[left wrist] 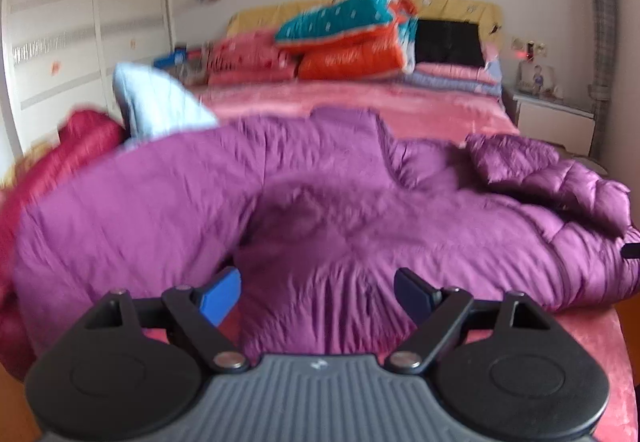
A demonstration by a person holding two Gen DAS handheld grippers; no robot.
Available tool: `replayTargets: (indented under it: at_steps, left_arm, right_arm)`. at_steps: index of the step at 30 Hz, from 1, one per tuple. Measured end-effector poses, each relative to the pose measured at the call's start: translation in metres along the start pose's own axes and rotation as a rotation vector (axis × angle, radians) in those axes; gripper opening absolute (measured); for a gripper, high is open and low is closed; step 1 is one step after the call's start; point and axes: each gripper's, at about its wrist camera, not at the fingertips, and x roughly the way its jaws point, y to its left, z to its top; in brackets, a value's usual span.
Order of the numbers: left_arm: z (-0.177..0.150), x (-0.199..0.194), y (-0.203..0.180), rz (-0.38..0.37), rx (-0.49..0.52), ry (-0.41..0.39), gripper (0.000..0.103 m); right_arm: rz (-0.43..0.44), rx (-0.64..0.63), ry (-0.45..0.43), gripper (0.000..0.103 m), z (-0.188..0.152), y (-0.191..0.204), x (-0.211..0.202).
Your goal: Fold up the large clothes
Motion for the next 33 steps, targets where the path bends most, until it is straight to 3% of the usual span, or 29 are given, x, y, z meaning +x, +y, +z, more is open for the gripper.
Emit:
replayTargets:
  at_steps: [6, 17, 26, 27, 31, 33]
  left_arm:
    - [-0.019, 0.026, 0.006, -0.001, -0.010, 0.076, 0.084]
    - [-0.020, 0.041, 0.011, -0.048, -0.071, 0.046, 0.092]
    - [-0.021, 0.051, 0.019, -0.092, -0.138, 0.040, 0.099]
    - [-0.020, 0.051, 0.017, -0.092, -0.138, 0.036, 0.098]
    - [-0.013, 0.046, 0.012, -0.134, -0.164, 0.018, 0.077]
    - [-0.007, 0.044, 0.010, -0.145, -0.170, 0.001, 0.075]
  right_arm:
    - [-0.032, -0.064, 0.015, 0.103, 0.002, 0.005, 0.016]
    - [-0.061, -0.154, 0.028, 0.103, 0.003, 0.013, 0.032]
    - [-0.035, -0.167, 0.051, 0.103, 0.008, 0.012, 0.044]
    - [-0.031, -0.167, 0.050, 0.103, 0.009, 0.012, 0.044]
    - [0.018, -0.136, 0.035, 0.103, 0.013, 0.011, 0.040]
    - [0.080, -0.104, 0.035, 0.103, 0.016, 0.010, 0.035]
